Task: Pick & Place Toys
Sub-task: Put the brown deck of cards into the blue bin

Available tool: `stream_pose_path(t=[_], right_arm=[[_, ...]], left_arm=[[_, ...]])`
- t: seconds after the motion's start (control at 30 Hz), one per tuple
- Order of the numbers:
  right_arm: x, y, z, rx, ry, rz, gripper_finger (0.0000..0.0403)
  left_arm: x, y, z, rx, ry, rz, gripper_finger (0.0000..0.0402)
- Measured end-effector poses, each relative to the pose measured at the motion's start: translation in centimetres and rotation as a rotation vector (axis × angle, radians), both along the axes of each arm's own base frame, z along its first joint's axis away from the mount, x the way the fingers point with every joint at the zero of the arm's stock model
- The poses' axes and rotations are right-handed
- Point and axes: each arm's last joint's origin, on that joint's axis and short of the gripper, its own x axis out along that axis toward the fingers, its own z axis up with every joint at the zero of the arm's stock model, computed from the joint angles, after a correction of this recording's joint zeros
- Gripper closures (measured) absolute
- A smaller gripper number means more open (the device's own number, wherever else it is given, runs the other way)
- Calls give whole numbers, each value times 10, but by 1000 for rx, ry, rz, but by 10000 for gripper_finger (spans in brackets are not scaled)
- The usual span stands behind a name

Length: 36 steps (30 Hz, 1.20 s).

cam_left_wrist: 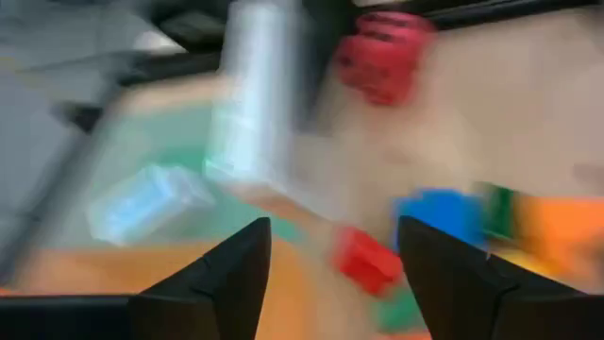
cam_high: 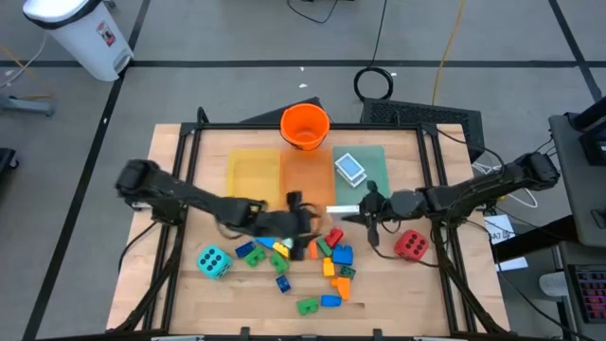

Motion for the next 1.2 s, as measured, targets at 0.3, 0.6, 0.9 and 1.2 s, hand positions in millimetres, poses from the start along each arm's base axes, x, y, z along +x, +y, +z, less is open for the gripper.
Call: stream_pose_path(t=[0.3, 0.6, 0.9, 1.2], right_arm=[[-7, -9, -3, -244, 78, -137, 375], [0, -65, -26, -671, 392, -352, 368], [7, -122, -57, -718, 594, -398, 369], [9, -129, -68, -751, 650, -377, 313]], left_arm=[[-57, 27, -18, -200, -304, 100, 153], [-63, 30, -23, -213, -344, 116, 136], [-63, 30, -23, -213, -342, 120, 153], [-64, 30, -25, -206, -320, 122, 155]])
